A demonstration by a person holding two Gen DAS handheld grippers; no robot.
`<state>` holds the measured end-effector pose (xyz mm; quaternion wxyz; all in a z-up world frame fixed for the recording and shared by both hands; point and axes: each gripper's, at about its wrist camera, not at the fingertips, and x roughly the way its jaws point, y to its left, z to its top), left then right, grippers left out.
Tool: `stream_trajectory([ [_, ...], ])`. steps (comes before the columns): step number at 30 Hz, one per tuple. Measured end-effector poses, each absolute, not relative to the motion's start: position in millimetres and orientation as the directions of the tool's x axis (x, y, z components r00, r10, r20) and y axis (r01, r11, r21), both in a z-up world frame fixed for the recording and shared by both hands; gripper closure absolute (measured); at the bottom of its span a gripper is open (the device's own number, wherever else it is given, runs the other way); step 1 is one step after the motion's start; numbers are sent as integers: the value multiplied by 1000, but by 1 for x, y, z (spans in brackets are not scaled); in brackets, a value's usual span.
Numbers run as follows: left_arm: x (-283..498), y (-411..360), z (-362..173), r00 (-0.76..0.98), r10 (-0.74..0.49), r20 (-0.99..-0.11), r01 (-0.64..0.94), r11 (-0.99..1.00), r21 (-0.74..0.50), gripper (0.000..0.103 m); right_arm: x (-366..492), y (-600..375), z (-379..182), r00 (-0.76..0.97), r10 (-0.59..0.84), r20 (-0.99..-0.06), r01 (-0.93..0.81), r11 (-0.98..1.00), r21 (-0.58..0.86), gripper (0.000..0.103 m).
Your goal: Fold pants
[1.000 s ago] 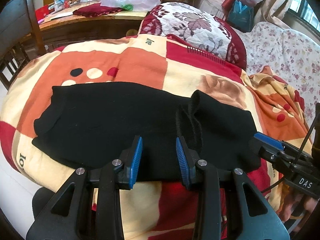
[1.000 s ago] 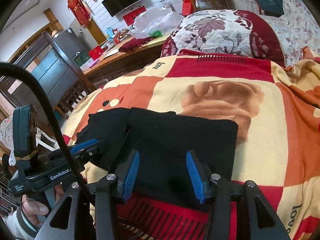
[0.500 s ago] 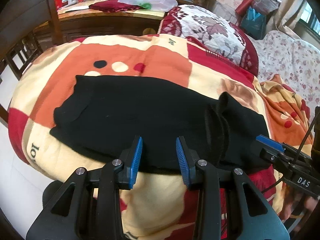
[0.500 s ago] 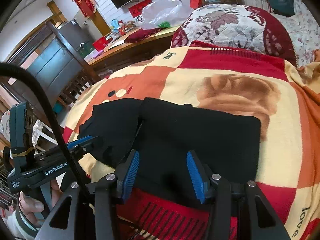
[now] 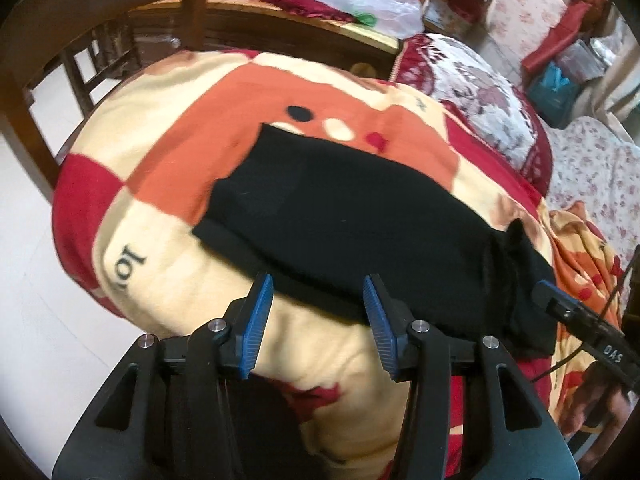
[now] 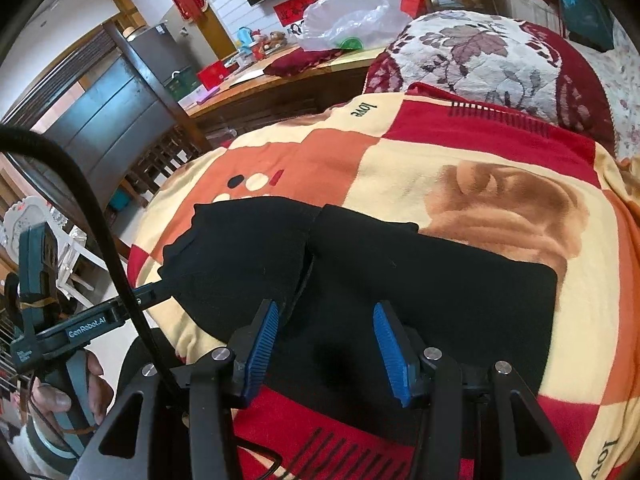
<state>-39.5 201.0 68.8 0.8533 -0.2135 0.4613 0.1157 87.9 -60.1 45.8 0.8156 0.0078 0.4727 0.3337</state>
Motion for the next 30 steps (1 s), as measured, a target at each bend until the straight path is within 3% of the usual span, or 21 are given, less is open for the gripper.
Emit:
stream_trajectory([
  [7, -52, 221, 60, 546, -17, -838, -449, 838, -310, 56, 87, -40, 50, 312, 564, -764, -583, 749, 315, 55],
  [10, -58, 233, 56, 559, -52, -828, -480, 794, -374, 48, 90, -29, 51, 303, 569, -765, -607, 734, 306, 55],
  [17, -59, 250, 51, 567, -86, -819, -535, 717, -446, 47, 105, 19, 61, 244, 612, -752, -734, 623, 269, 53],
  [21, -54, 250, 49, 554, -58, -831, -553, 720, -419, 47, 110, 52, 60, 192, 619, -761, -798, 550, 246, 47],
  [30, -46, 254, 45, 544, -27, -839, -560, 732, -387, 47, 121, 101, 47, 142, 612, -778, -835, 496, 238, 46],
])
